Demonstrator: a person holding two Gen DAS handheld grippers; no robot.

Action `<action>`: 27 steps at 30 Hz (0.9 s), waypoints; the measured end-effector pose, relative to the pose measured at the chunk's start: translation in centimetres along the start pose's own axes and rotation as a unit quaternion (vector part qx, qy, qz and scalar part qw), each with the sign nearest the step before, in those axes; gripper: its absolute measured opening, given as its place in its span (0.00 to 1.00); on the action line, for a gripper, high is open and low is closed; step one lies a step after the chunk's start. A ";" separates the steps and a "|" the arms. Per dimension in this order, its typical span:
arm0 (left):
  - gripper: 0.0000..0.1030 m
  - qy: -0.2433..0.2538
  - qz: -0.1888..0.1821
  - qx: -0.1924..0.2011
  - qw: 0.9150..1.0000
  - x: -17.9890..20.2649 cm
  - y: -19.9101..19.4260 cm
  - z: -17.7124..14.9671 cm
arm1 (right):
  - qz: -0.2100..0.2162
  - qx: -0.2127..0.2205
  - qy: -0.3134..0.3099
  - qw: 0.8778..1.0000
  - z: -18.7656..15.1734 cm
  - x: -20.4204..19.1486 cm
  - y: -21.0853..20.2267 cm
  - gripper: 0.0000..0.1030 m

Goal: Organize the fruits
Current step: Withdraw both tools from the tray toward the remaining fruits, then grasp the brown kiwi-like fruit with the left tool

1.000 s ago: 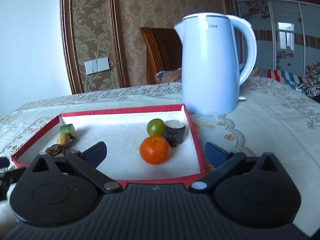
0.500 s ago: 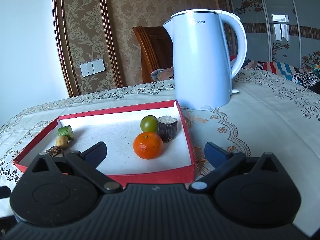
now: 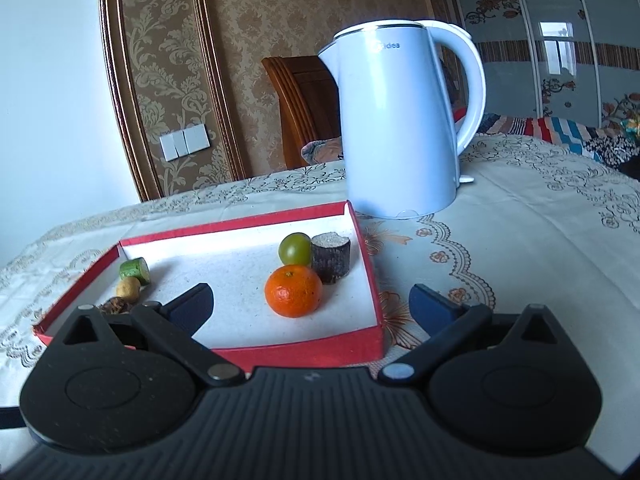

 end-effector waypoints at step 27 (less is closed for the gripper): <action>0.26 0.047 0.032 -0.015 0.998 1.9 1.9 0.6 | 0.074 -0.016 -0.058 0.995 -4.7 1.8 -9.1 1.00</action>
Point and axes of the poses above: each gripper's, at about its wrist camera, not at the fingertips, and y roughly the way its jaws point, x to its right, z to its top, the point moved 7 cm from there along y, roughly the way its jaws point, and after that the axes turned 2 degrees about y, right-handed, at the moved point
